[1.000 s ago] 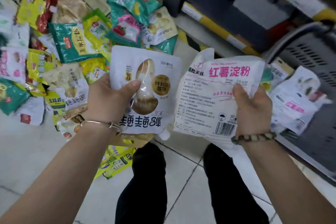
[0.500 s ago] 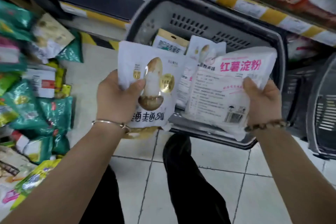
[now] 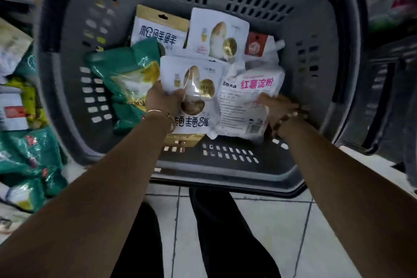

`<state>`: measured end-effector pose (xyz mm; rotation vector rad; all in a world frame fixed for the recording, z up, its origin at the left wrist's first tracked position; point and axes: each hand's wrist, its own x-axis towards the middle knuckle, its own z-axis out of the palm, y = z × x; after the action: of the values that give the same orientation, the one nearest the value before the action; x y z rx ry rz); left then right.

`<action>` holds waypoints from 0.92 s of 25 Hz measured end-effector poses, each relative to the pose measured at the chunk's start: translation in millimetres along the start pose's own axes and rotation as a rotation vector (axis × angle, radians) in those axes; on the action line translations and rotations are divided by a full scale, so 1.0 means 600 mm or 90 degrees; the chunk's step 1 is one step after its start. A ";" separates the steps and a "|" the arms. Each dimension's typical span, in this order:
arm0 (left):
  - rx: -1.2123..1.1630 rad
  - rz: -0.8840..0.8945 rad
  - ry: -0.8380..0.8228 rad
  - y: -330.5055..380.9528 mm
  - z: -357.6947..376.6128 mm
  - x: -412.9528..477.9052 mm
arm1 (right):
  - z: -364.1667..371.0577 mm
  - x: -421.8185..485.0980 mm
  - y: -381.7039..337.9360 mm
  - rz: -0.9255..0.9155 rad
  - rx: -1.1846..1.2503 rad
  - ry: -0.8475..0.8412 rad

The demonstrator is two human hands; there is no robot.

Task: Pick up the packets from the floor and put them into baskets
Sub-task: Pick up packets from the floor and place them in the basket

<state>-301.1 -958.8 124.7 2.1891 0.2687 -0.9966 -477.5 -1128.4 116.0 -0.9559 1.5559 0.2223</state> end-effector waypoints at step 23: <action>0.859 0.533 -0.053 -0.007 0.127 -0.047 | 0.046 0.064 0.029 -0.262 -0.606 -0.007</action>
<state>-366.4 -1004.4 108.3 2.8248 -1.6727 -0.7876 -466.3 -1116.9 68.1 -1.9753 1.1759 0.7031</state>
